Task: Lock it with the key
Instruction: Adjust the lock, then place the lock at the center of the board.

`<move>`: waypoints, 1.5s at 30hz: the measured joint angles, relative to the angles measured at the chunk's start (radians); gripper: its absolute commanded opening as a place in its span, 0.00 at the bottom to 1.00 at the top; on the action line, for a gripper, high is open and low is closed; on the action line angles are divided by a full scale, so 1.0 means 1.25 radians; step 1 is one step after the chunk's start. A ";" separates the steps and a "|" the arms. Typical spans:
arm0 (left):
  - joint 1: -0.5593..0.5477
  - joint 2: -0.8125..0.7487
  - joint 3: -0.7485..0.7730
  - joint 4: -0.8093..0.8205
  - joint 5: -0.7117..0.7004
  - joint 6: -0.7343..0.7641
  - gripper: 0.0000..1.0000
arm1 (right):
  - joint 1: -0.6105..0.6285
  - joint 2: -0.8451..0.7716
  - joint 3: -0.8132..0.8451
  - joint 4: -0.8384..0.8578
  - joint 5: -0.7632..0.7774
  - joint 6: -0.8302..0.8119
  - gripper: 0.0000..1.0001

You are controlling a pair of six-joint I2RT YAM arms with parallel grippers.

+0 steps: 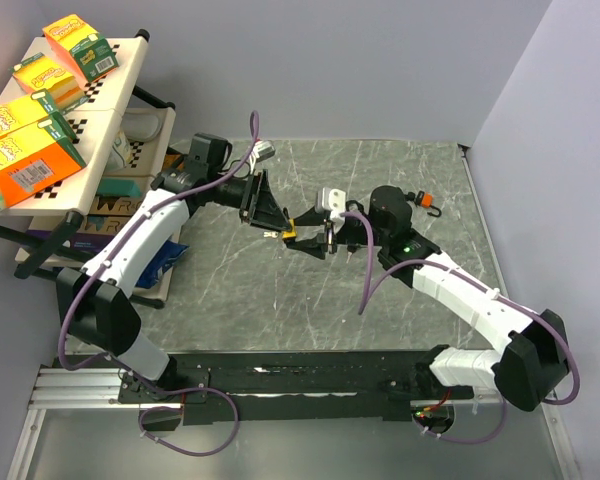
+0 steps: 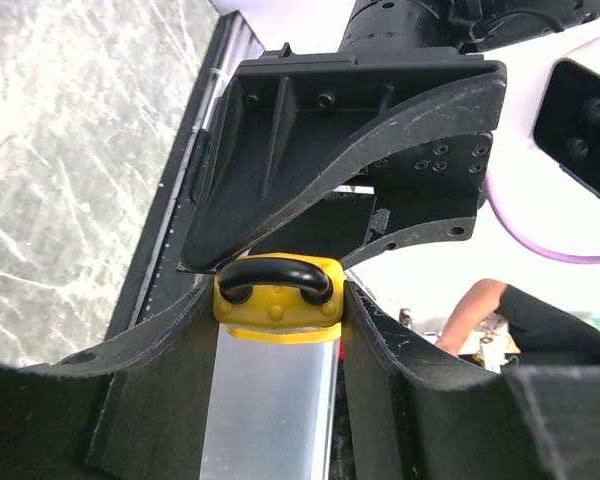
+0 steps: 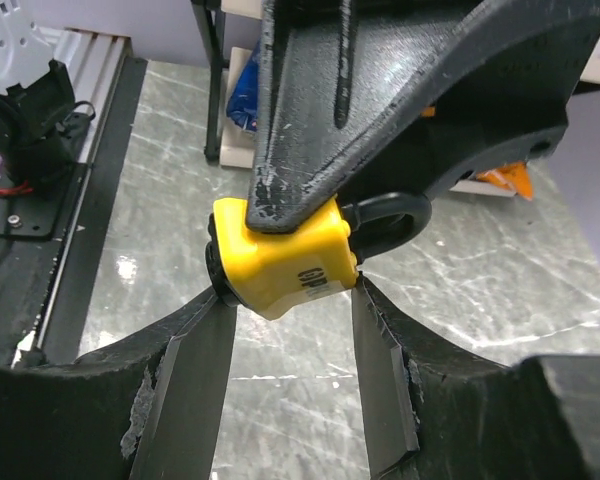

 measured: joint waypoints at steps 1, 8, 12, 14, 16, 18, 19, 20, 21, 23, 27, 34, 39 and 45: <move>0.000 0.000 0.000 -0.002 -0.005 0.004 0.01 | -0.002 0.003 0.000 0.002 -0.003 0.006 0.48; 0.005 0.000 0.002 -0.004 -0.043 0.017 0.01 | -0.004 0.010 0.000 -0.008 0.012 0.005 0.69; 0.019 0.000 0.002 -0.004 -0.172 0.043 0.01 | -0.008 -0.024 -0.009 -0.023 0.050 -0.033 0.81; 0.026 0.000 0.002 -0.006 -0.237 0.061 0.01 | -0.012 -0.058 -0.025 -0.044 0.060 -0.054 0.86; 0.032 0.002 0.007 -0.016 -0.299 0.078 0.01 | -0.018 -0.092 -0.045 -0.070 0.070 -0.073 0.89; 0.034 0.014 0.019 -0.031 -0.375 0.100 0.01 | -0.033 -0.125 -0.064 -0.109 0.087 -0.085 0.89; 0.034 0.024 0.031 -0.045 -0.410 0.111 0.01 | -0.044 -0.134 -0.069 -0.132 0.099 -0.089 0.89; 0.033 0.045 0.048 -0.060 -0.460 0.128 0.01 | -0.056 -0.139 -0.070 -0.156 0.114 -0.088 0.89; 0.033 0.058 0.054 -0.063 -0.483 0.136 0.01 | -0.066 -0.139 -0.071 -0.169 0.125 -0.087 0.89; 0.033 0.096 0.072 -0.077 -0.562 0.152 0.01 | -0.099 -0.139 -0.071 -0.209 0.144 -0.077 0.89; 0.033 0.188 0.105 -0.106 -0.699 0.168 0.01 | -0.160 -0.139 -0.070 -0.268 0.183 -0.060 0.89; 0.034 0.362 0.189 -0.161 -0.877 0.179 0.01 | -0.211 -0.138 -0.070 -0.326 0.222 -0.066 0.89; 0.037 0.464 0.232 -0.178 -0.929 0.175 0.01 | -0.221 -0.130 -0.070 -0.342 0.227 -0.076 0.89; 0.049 0.504 0.234 -0.190 -0.948 0.163 0.01 | -0.233 -0.099 -0.070 -0.344 0.228 -0.075 0.89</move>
